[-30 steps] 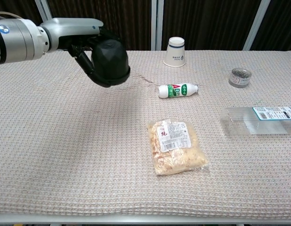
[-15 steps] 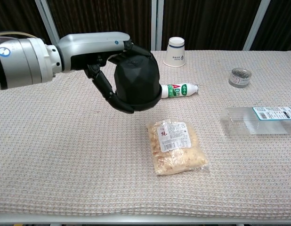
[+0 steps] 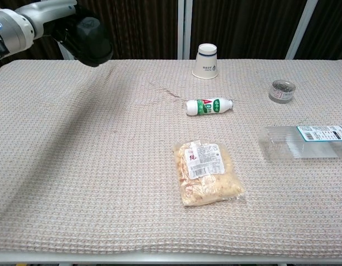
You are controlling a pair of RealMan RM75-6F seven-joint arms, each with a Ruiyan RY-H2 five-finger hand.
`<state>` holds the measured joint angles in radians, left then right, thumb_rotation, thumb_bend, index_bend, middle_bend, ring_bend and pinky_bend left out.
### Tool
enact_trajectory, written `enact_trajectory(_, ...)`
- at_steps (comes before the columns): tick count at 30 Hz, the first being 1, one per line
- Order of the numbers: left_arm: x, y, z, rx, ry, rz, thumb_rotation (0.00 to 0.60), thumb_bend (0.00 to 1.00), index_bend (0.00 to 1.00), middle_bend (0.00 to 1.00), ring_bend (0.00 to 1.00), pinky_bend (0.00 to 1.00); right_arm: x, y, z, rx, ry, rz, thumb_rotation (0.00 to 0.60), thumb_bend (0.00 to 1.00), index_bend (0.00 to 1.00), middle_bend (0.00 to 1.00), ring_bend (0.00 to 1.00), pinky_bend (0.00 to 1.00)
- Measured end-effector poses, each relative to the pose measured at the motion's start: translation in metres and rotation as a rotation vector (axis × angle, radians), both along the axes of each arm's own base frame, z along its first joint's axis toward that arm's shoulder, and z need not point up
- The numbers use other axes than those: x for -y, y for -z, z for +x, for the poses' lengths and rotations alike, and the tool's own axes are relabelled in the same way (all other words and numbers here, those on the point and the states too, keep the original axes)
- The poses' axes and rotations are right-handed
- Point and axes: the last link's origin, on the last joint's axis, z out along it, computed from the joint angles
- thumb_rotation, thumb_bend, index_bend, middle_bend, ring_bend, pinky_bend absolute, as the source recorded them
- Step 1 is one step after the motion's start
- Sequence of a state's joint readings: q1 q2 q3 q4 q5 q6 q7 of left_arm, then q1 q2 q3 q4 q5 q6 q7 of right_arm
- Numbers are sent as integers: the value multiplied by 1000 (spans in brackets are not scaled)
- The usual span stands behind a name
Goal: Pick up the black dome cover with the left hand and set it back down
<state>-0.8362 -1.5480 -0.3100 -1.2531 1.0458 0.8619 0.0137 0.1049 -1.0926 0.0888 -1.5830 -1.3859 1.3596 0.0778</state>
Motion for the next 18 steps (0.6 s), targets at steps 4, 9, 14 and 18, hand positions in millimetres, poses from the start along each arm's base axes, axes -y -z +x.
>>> enact_trajectory(4,39,24,26,53,93,-140,600,177,354,439,310,394,1,3,0,1,2,12,600,196,20,54,0,6)
enact_trajectory(9,108,50,67,97,308,-320,600,177,345,439,311,397,2,2,0,1,4,5,600,196,28,54,0,6)
enact_trajectory(14,103,53,66,64,337,-311,600,177,344,439,311,399,2,-1,-1,4,5,-6,600,197,28,54,0,6)
enact_trajectory(18,46,40,24,-37,170,-202,600,176,344,439,311,398,1,-3,-2,6,11,-12,600,196,28,54,0,6)
